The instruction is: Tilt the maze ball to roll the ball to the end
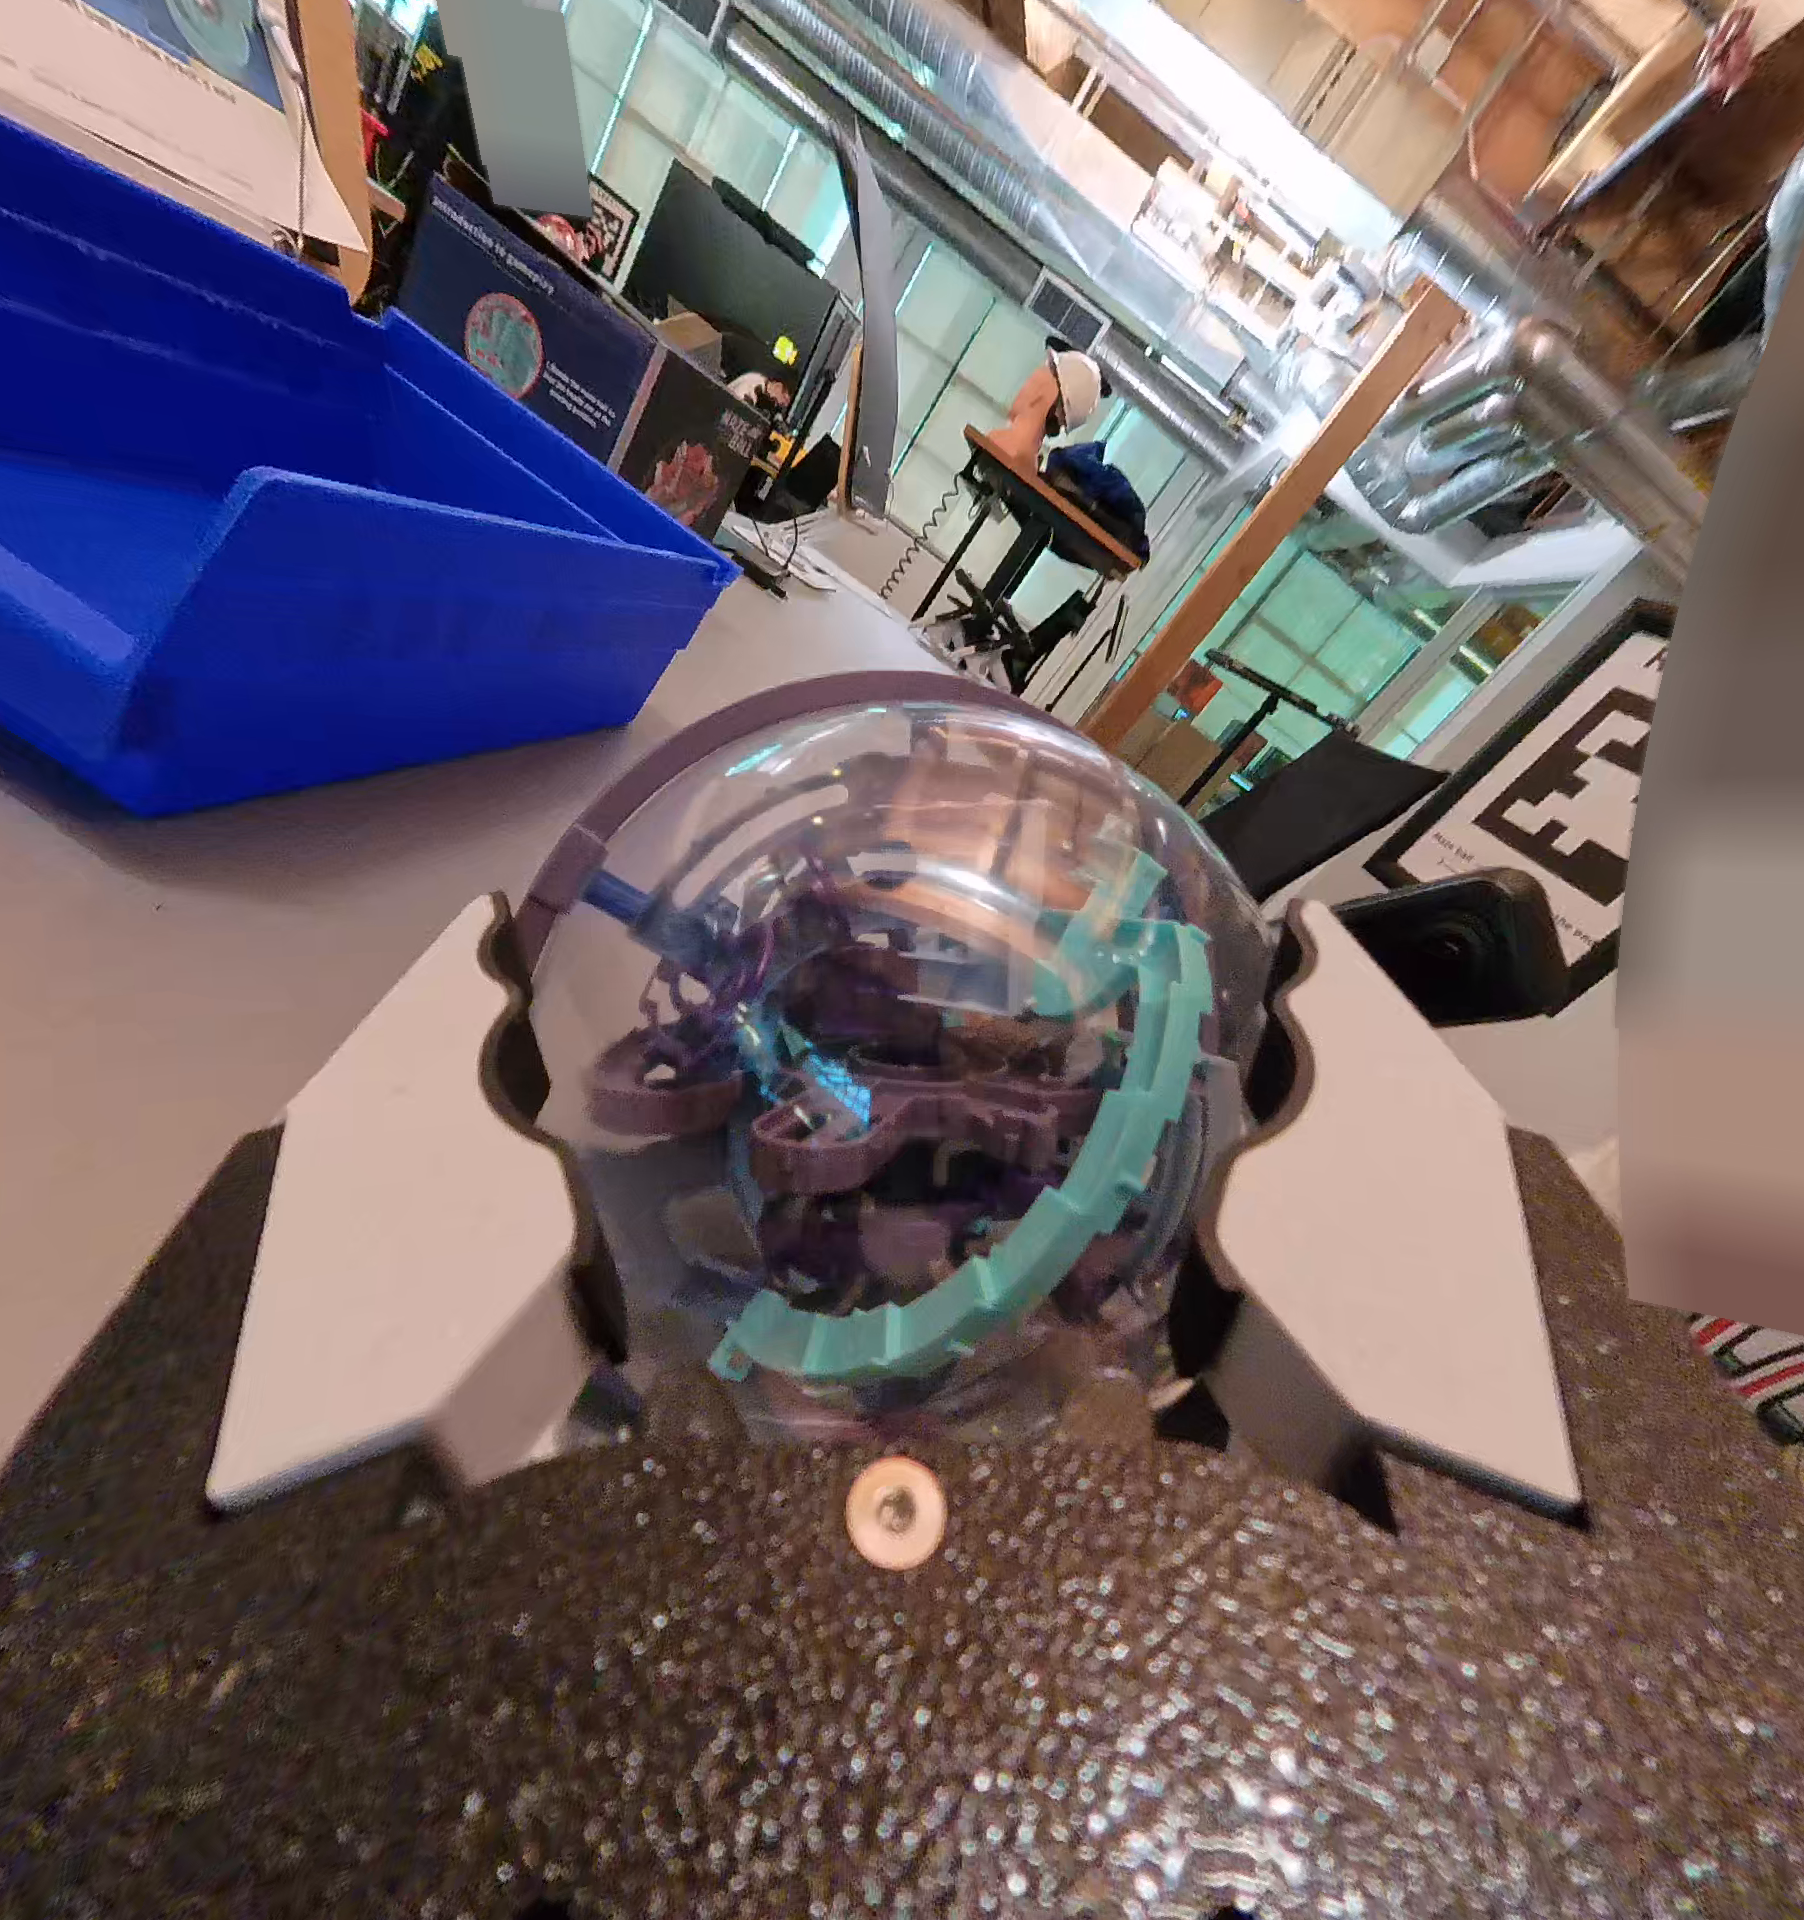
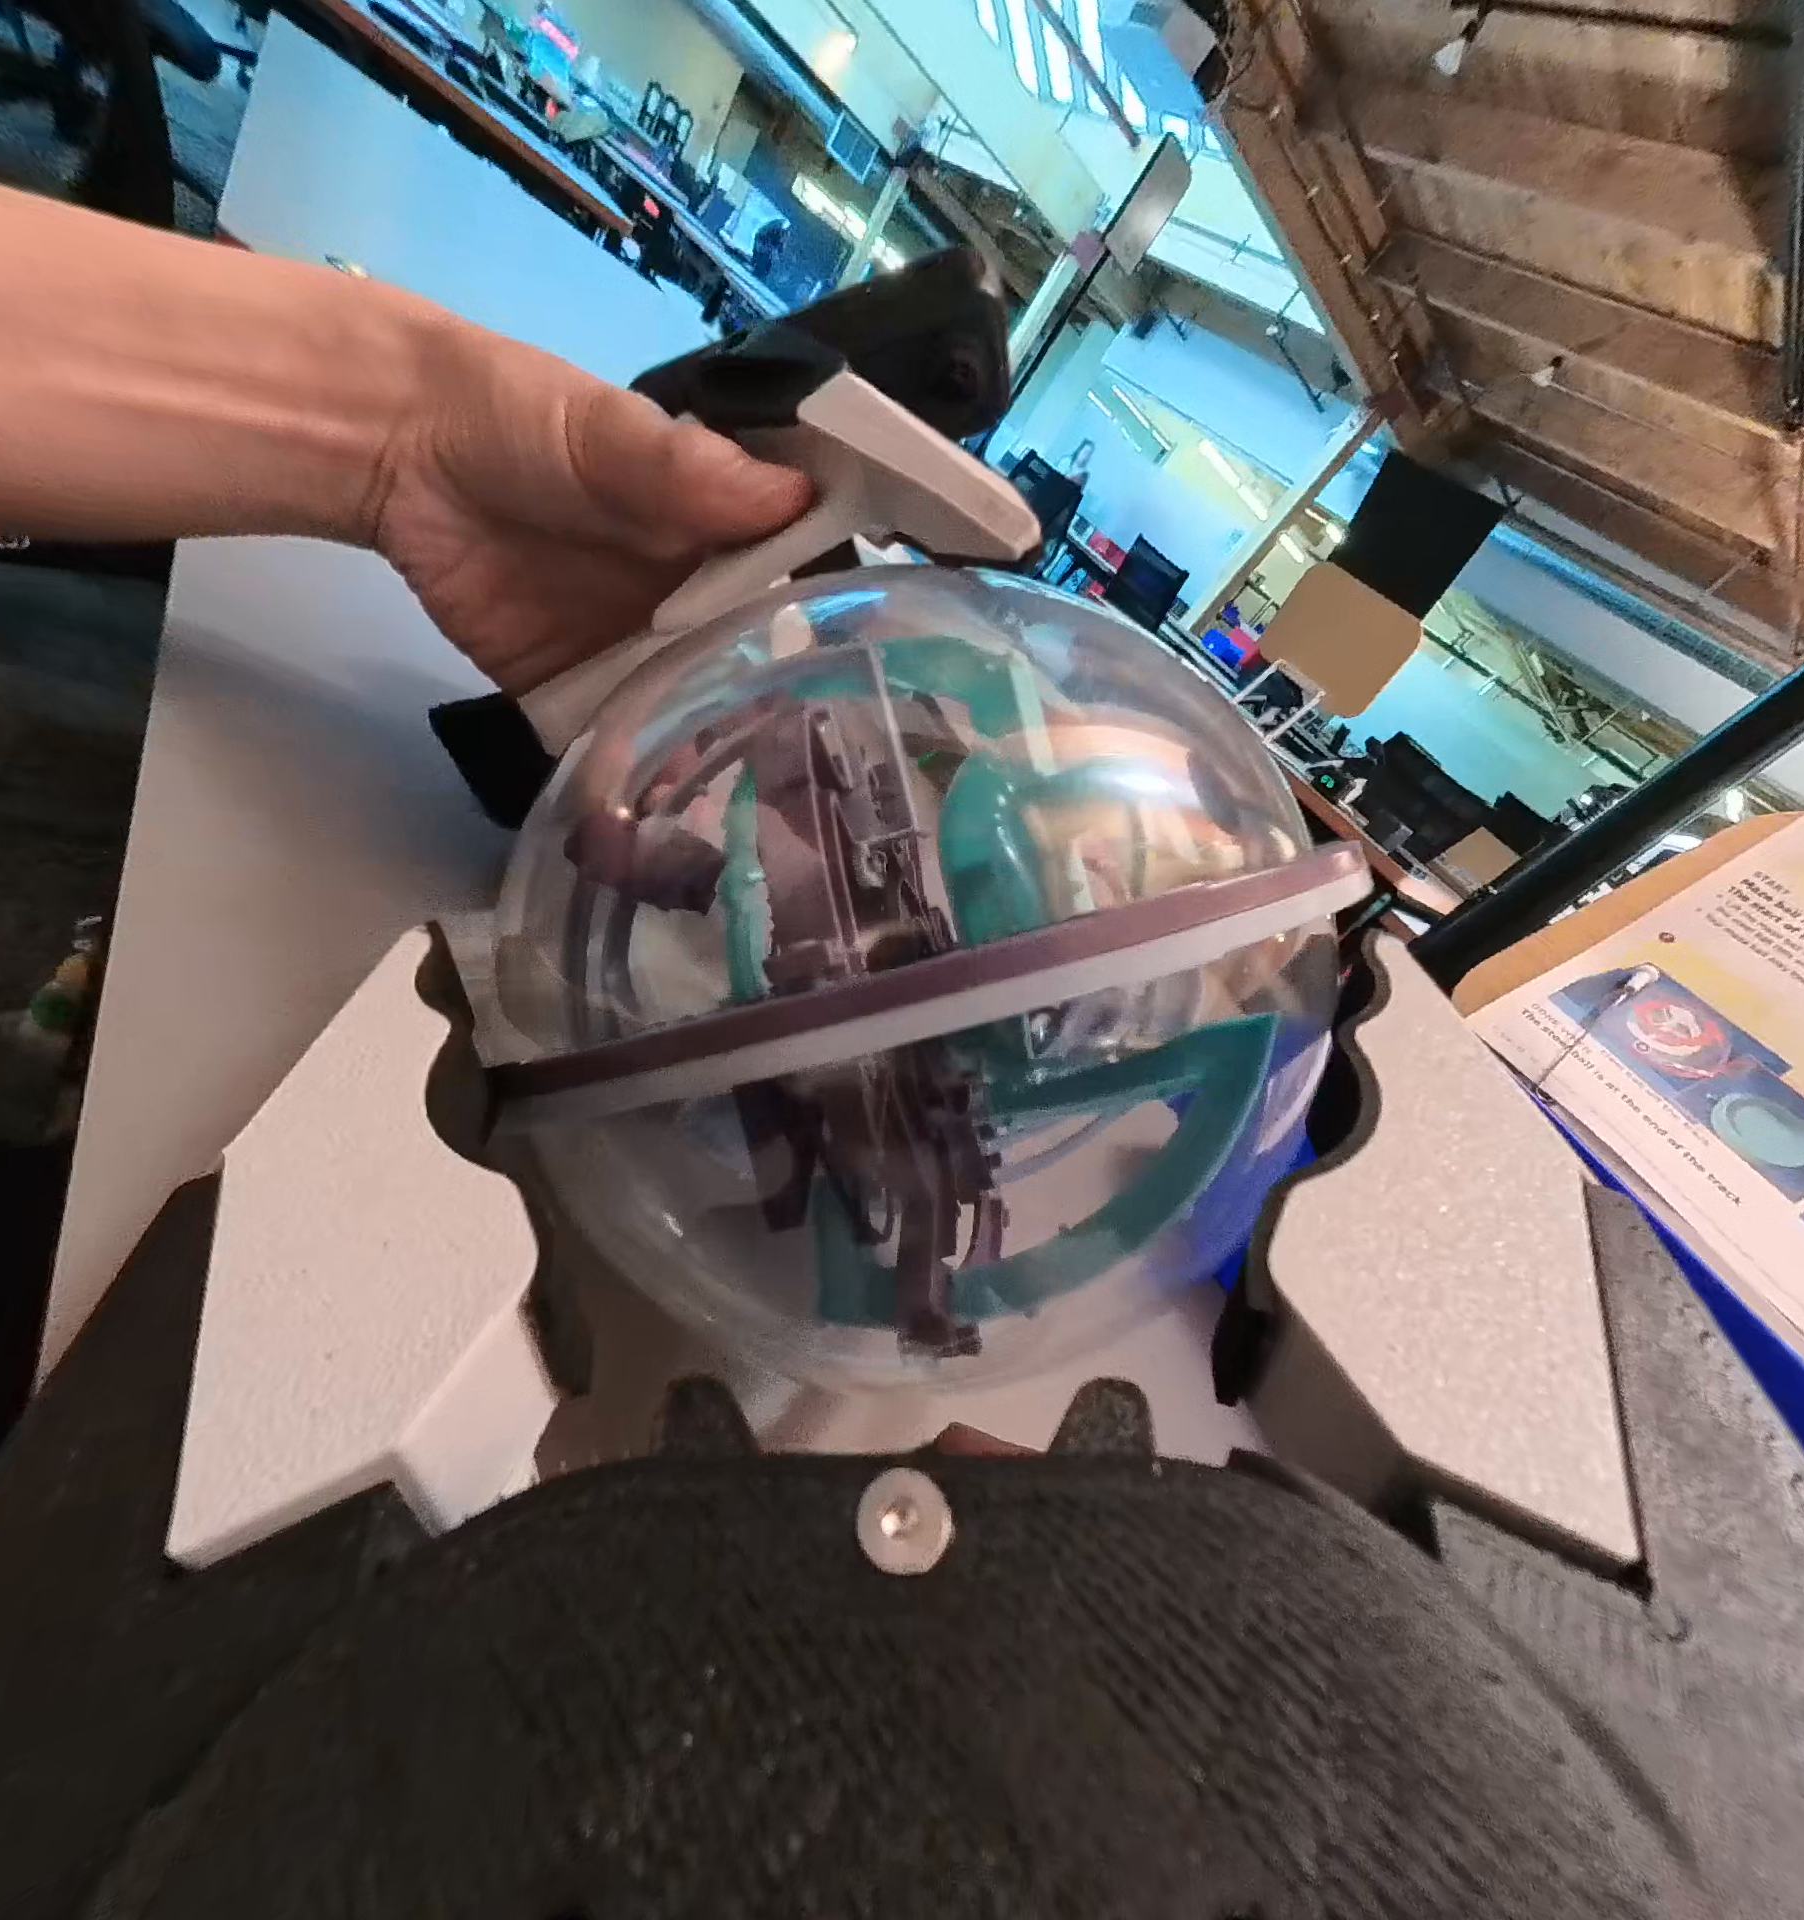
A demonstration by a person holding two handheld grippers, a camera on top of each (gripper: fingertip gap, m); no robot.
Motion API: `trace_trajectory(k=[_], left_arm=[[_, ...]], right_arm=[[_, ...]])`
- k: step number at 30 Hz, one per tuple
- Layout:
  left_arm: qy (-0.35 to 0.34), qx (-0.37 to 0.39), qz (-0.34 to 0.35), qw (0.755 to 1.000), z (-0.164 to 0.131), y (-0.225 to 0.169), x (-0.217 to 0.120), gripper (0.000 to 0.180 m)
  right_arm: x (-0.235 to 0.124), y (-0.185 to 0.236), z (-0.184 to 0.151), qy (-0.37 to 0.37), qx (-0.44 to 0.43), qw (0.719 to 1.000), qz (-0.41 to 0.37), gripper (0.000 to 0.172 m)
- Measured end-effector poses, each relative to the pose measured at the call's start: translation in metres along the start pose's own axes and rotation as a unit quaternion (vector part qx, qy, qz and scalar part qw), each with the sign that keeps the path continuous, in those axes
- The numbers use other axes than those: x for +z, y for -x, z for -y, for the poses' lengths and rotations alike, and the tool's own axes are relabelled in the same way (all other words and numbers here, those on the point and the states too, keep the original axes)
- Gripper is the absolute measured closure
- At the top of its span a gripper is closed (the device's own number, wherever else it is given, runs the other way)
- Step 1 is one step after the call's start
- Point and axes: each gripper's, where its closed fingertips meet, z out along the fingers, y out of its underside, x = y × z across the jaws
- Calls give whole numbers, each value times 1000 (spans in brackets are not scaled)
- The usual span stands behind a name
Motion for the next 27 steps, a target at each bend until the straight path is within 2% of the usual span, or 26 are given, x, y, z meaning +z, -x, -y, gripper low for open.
trace_trajectory(k=[7, 14, 21, 27], left_arm=[[40, -34, -31, 998, -16, -10, 4, 46], [59, 5, -36, 998, -21, -16, 9, 46], [25, 110, -37, 993, -10, -21, 11, 51], [20, 105, -38, 994, -10, -21, 13, 51]], right_arm=[[-18, 6, 13, -18, 0, 999, 49, 17], [-27, 4, 4, 31, -32, 998, 54, 17], [-26, 1, -7, 57, -81, 995, 32, 19], [-26, 2, -11, 69, -100, 992, 31, 14]])
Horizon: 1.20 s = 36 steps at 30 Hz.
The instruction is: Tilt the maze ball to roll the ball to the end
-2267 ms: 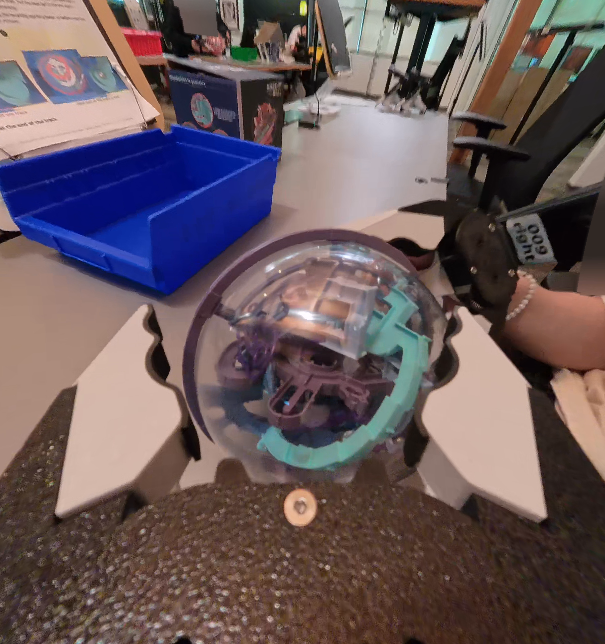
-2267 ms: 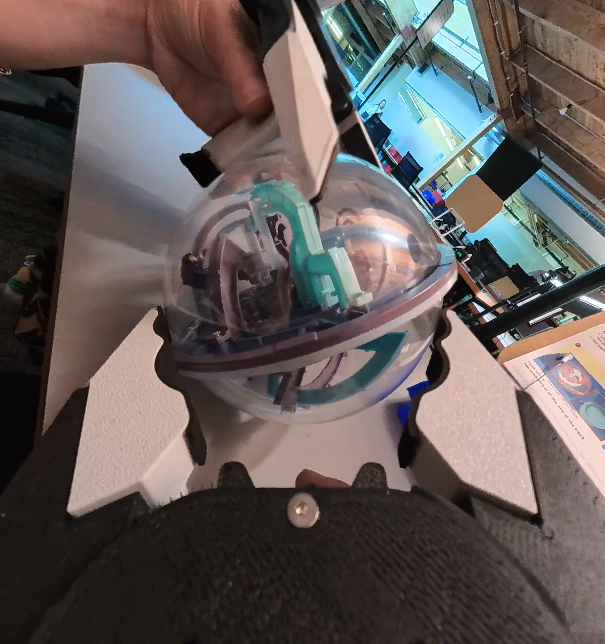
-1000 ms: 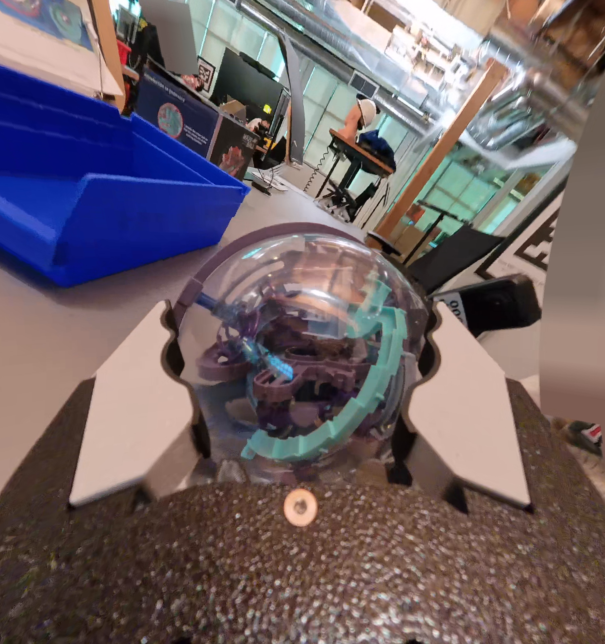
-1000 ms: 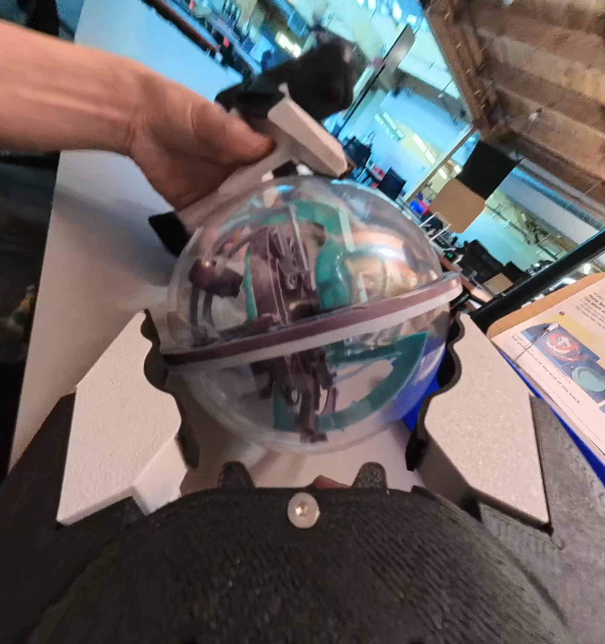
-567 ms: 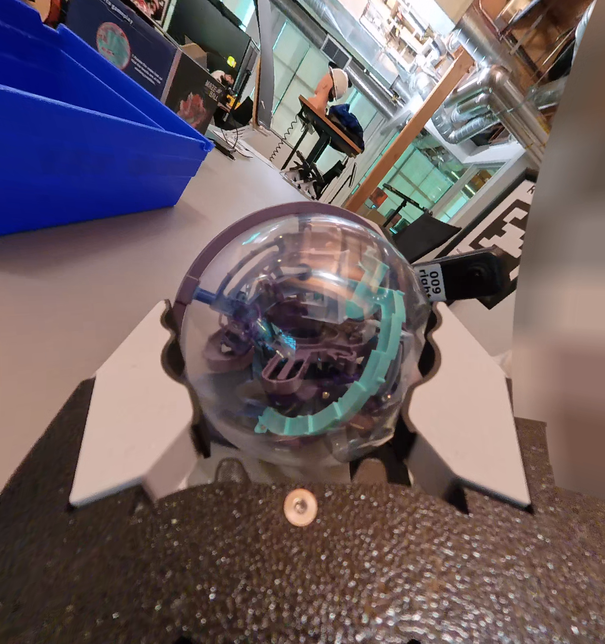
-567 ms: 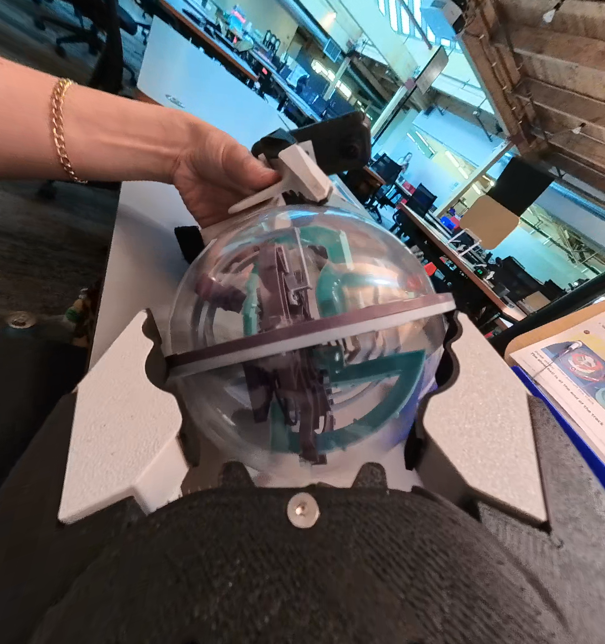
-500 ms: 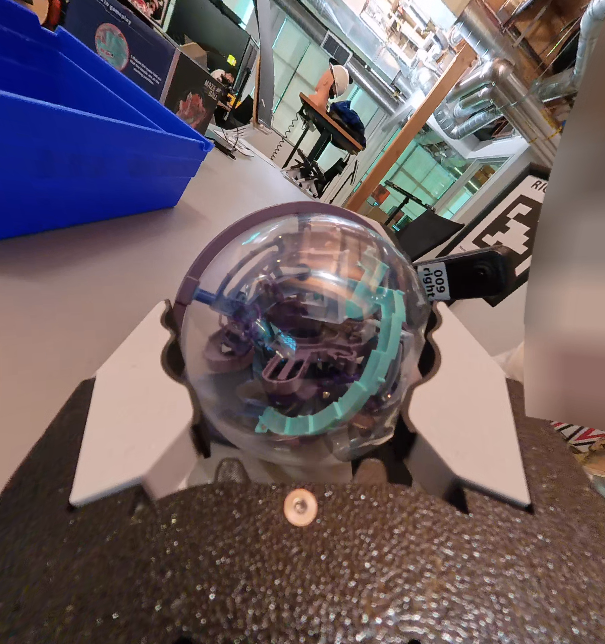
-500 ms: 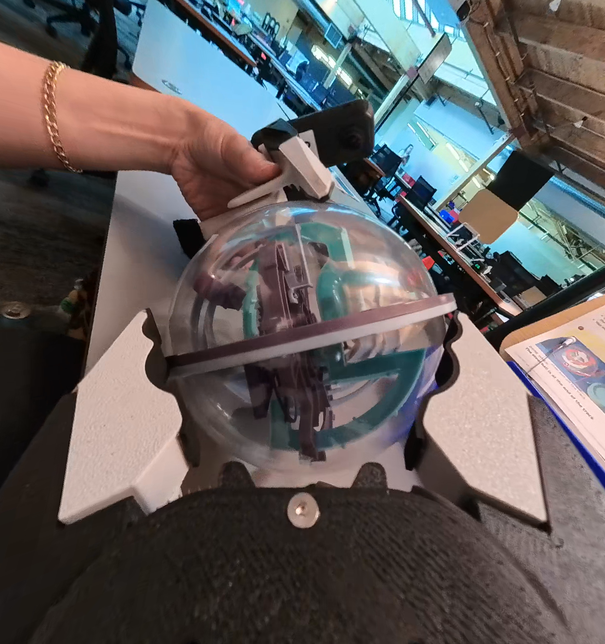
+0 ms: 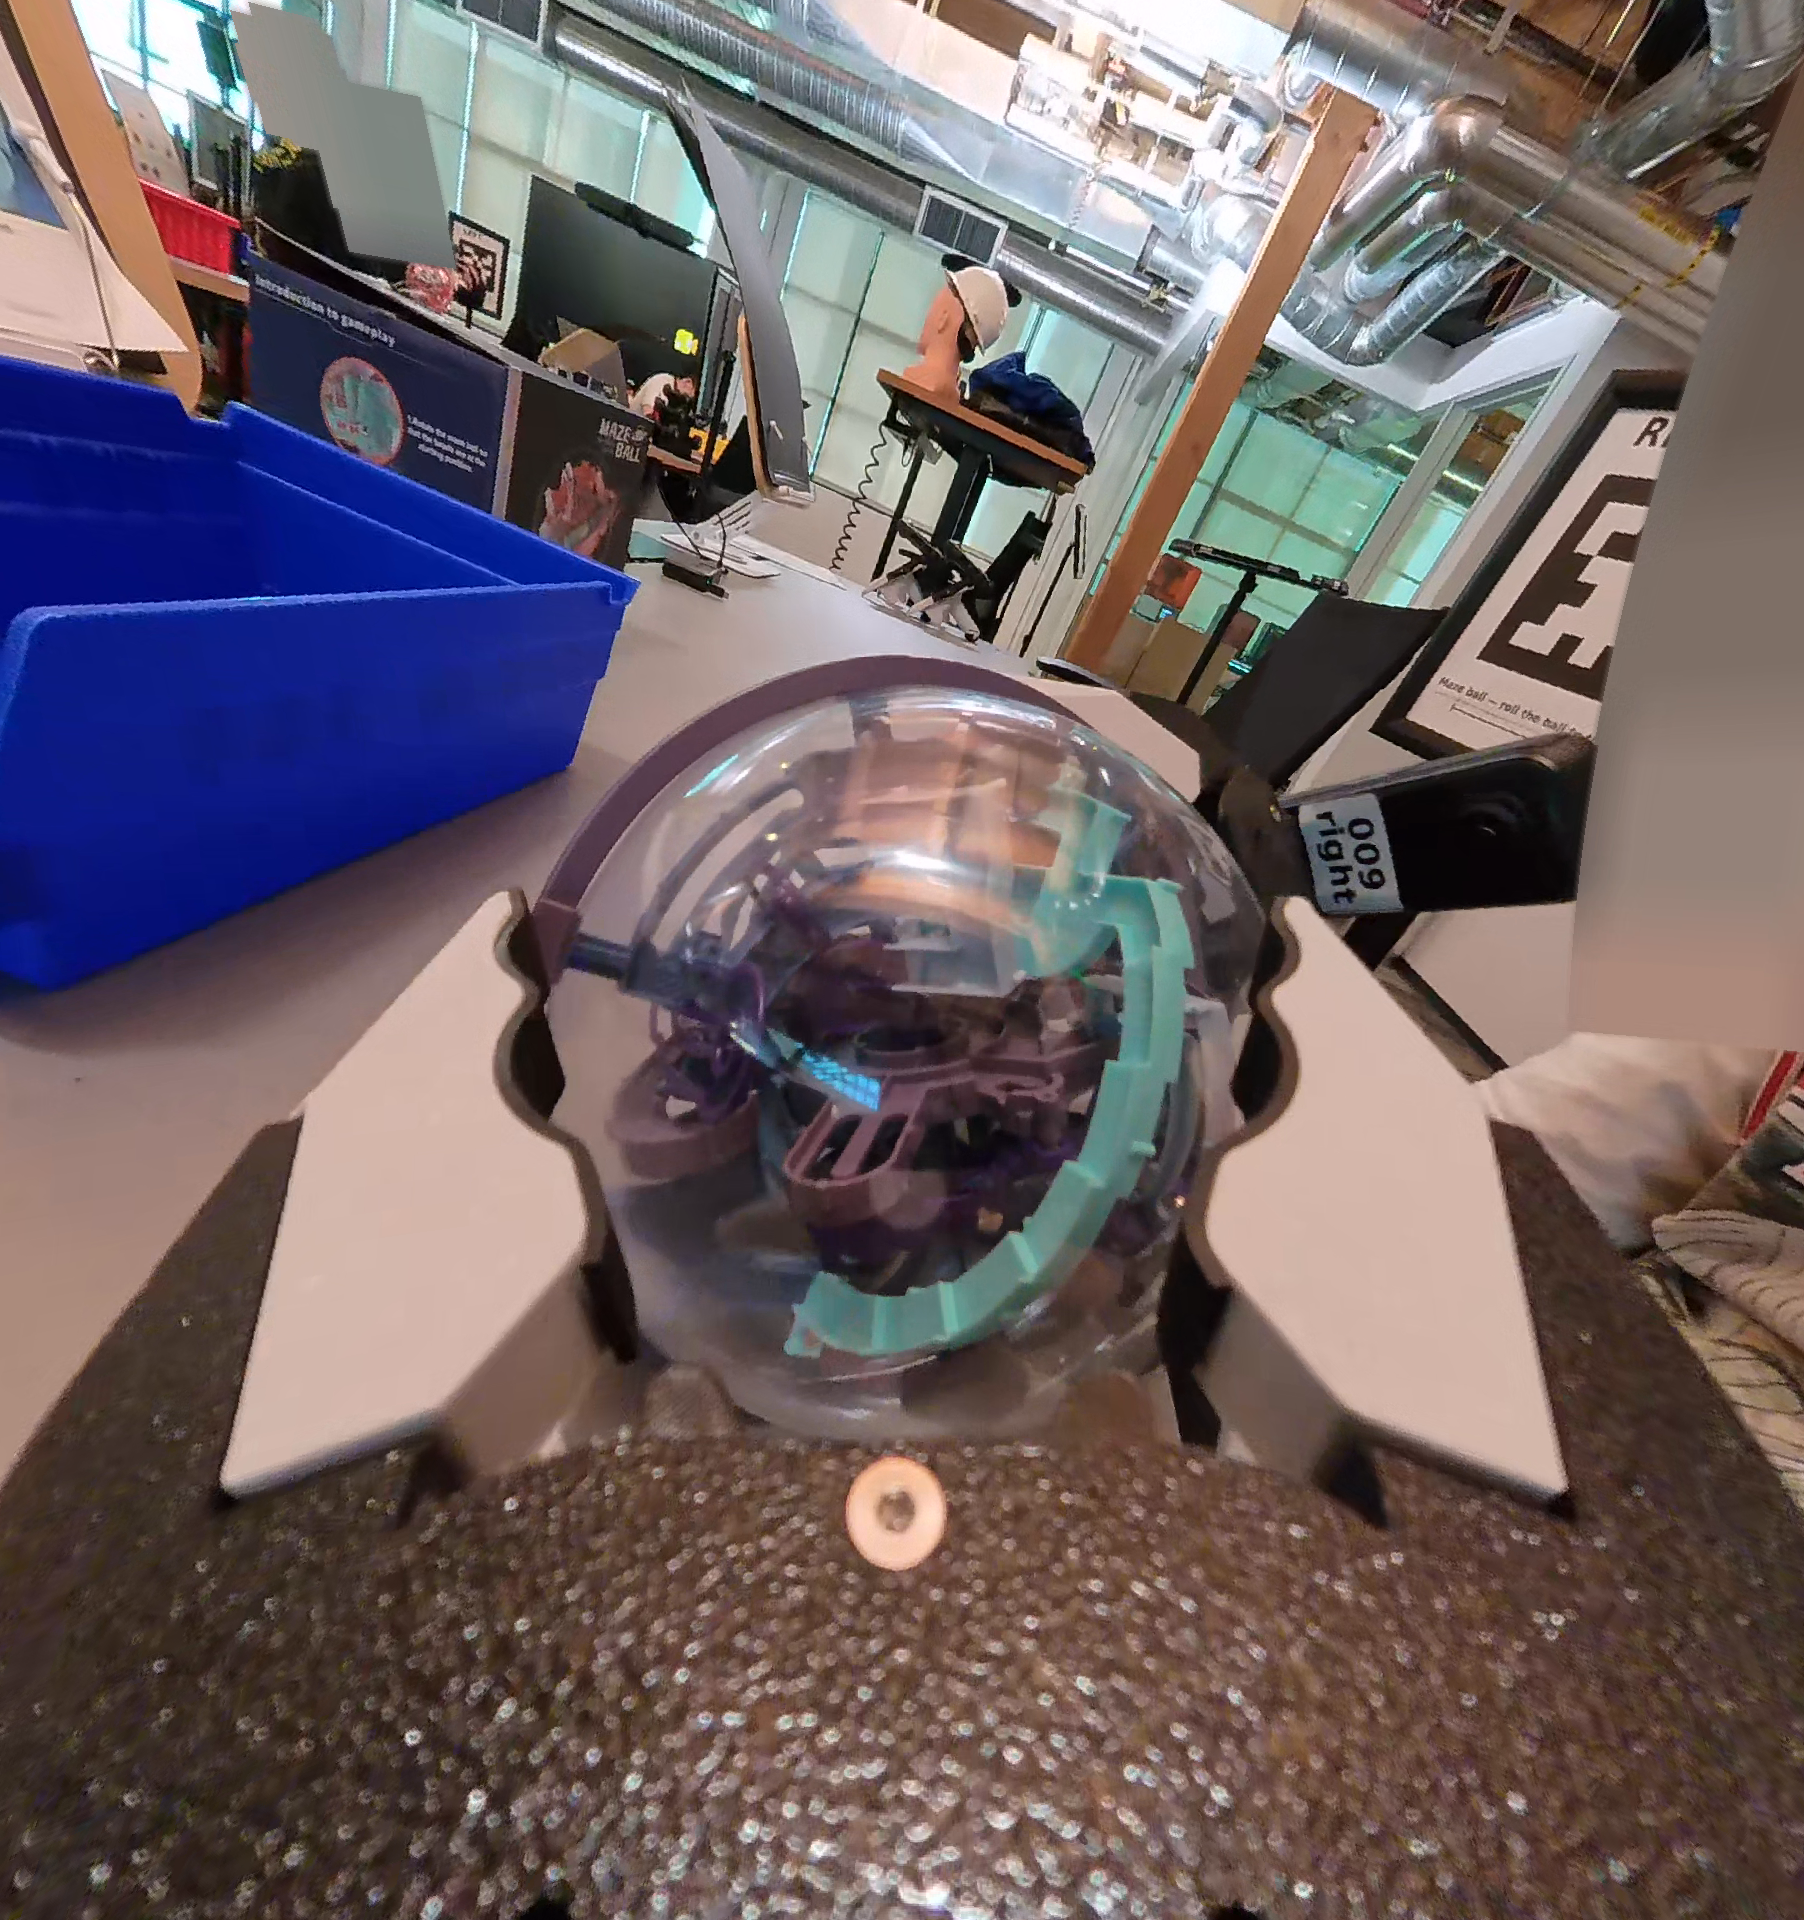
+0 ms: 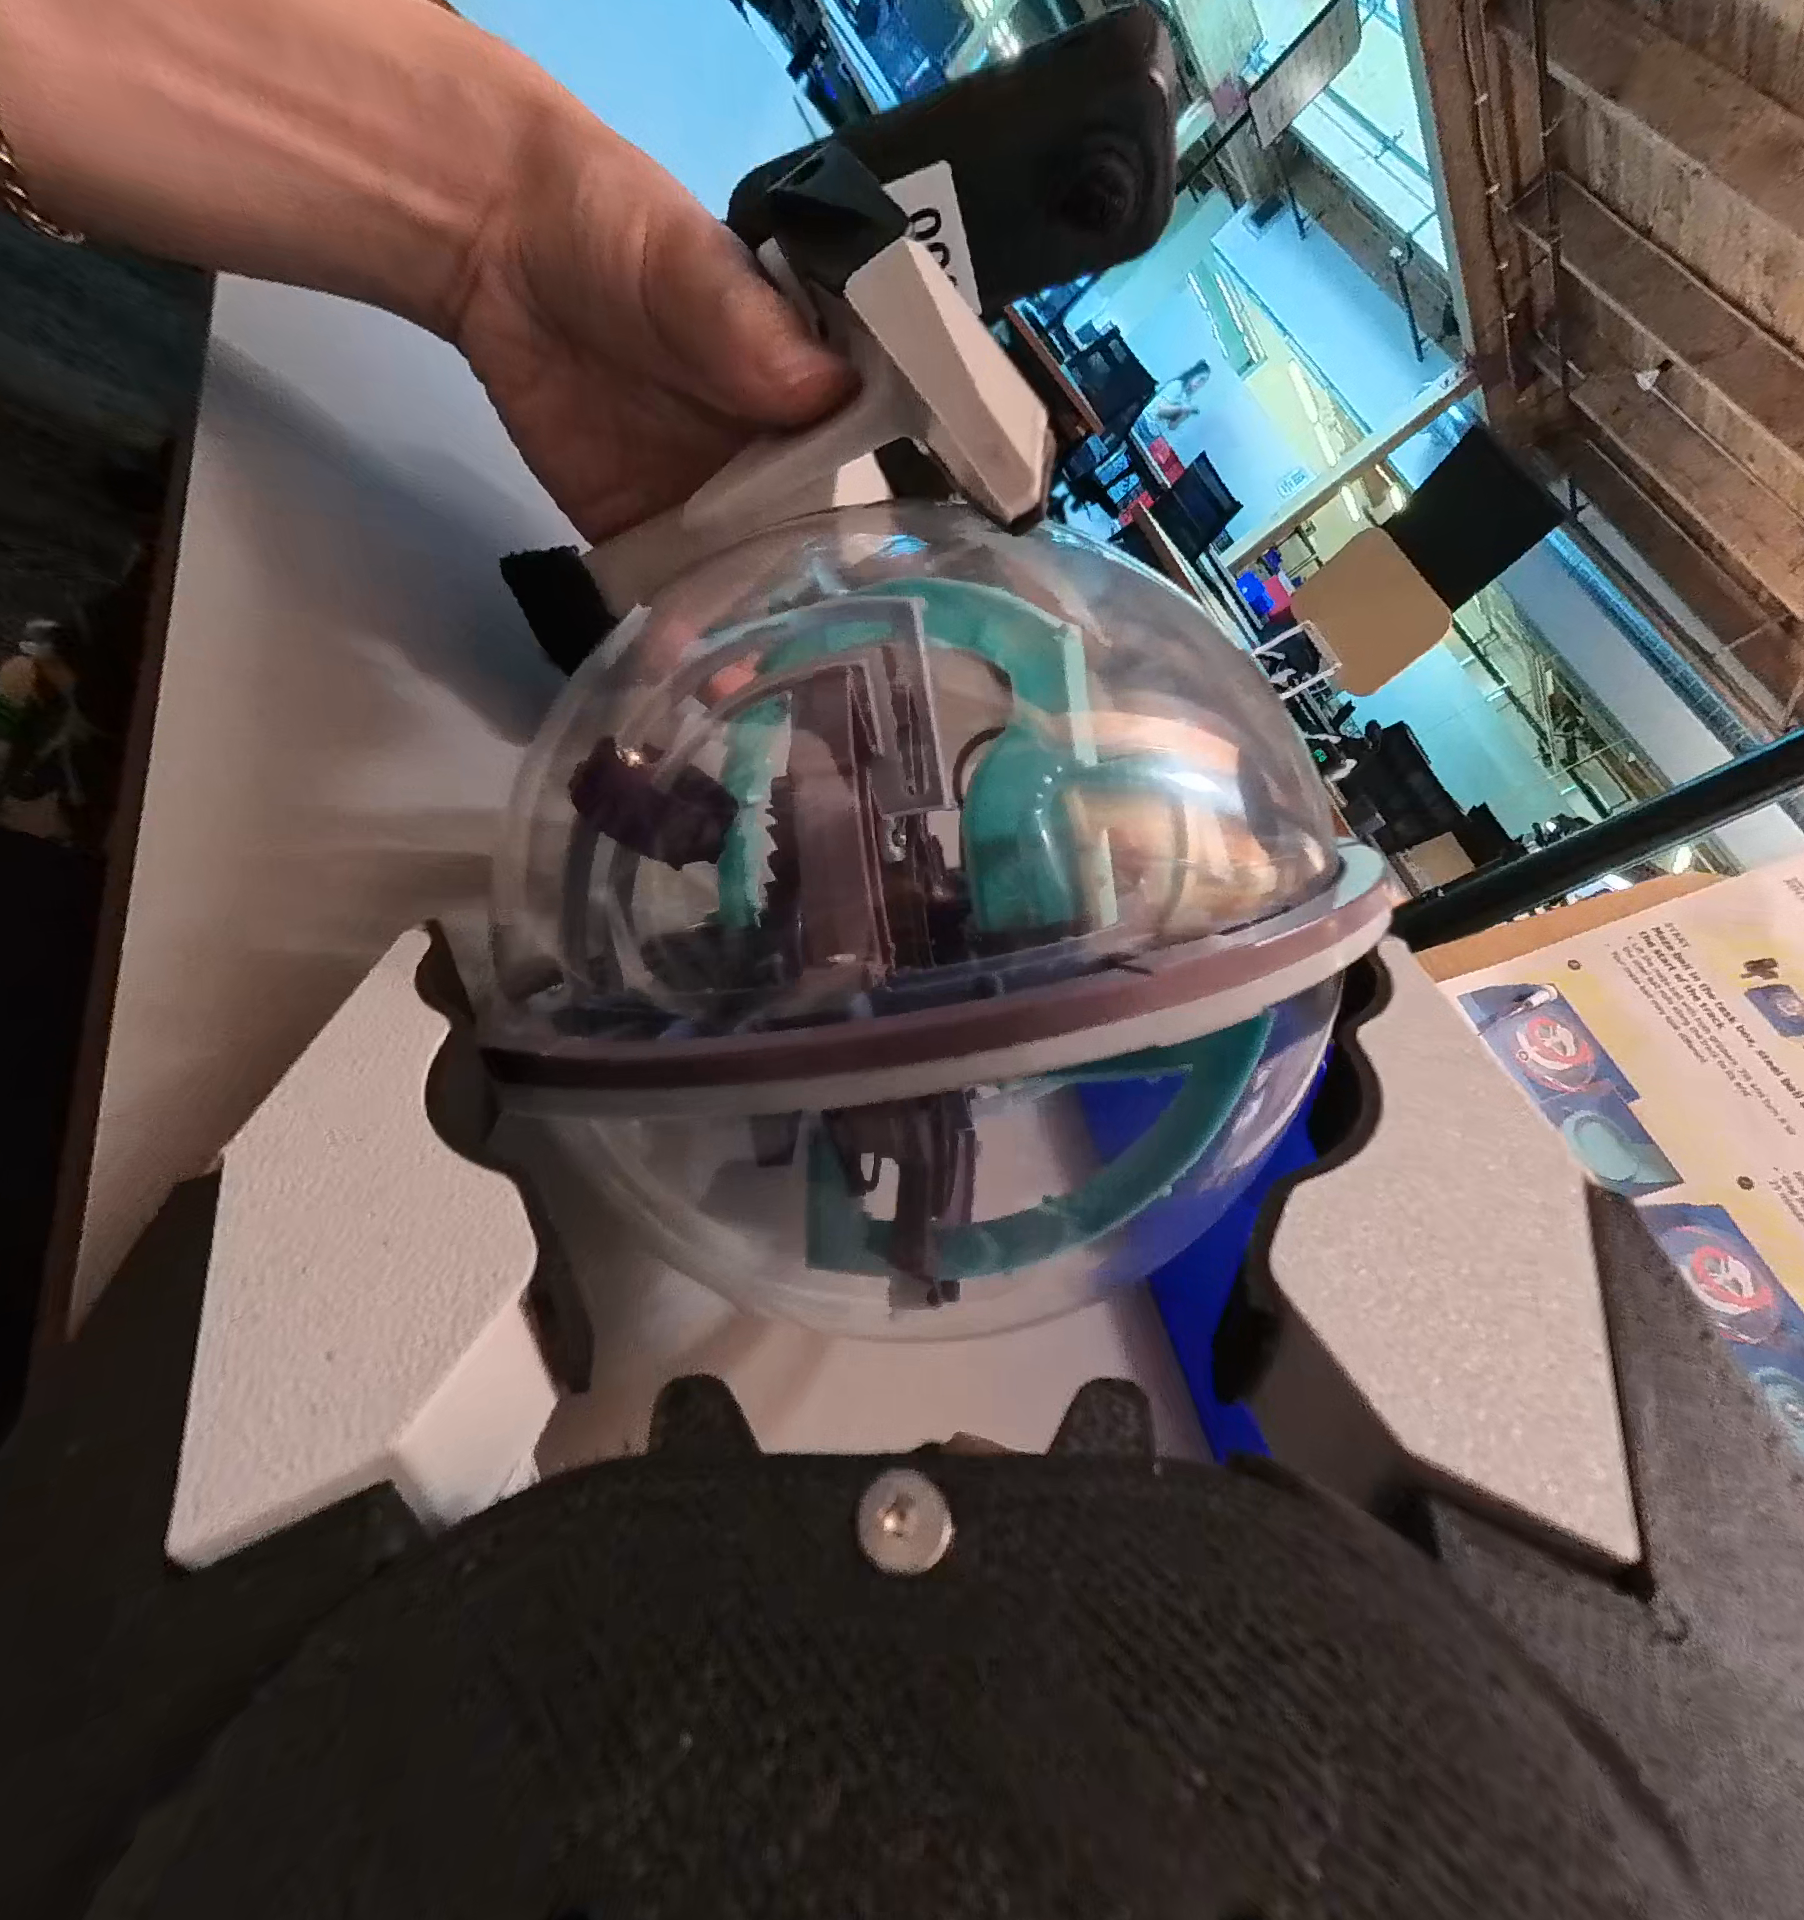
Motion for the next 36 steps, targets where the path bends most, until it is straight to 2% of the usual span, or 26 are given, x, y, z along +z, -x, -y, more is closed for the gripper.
trace_trajectory(k=[6, 12, 15, 17, 20, 22, 24, 28, 30, 32, 36], left_arm=[[-12, -39, 6, 999, 4, 4, 2, 57], [-5, -45, 4, 999, 3, 2, 6, 57], [-4, -46, 10, 999, 3, 3, 7, 57], [-1, -42, 11, 999, 4, 3, 6, 59], [-7, -37, 5, 999, 7, 1, 4, 70], [-8, -36, 4, 999, 7, 1, 3, 72], [-8, -28, 0, 1000, 7, -1, 4, 72], [-13, -12, -6, 1000, 8, -5, 7, 73], [-17, -7, -11, 1000, 7, -7, 9, 71], [-11, -2, -3, 1000, 4, -5, 11, 60], [-8, 22, -6, 1000, 0, -8, 14, 53]], right_arm=[[-1, 0, -1, -6, 8, 1000, -4, 13], [-9, 1, -1, -6, 24, 1000, 11, 14], [-23, 0, 12, -55, 80, 995, 39, 18], [-34, -9, 15, -71, 92, 993, 29, 23], [-47, -26, -15, -10, 70, 997, -9, 22], [-50, -27, -40, 36, 64, 997, -15, 24], [-46, -20, -52, 61, 57, 996, -5, 23], [-20, -6, -47, 58, 9, 998, 4, 26], [-9, -3, -43, 50, -5, 999, -6, 17], [-3, -4, -42, 45, -9, 999, -19, 15], [-5, -5, -42, 46, -13, 999, -14, 16]])
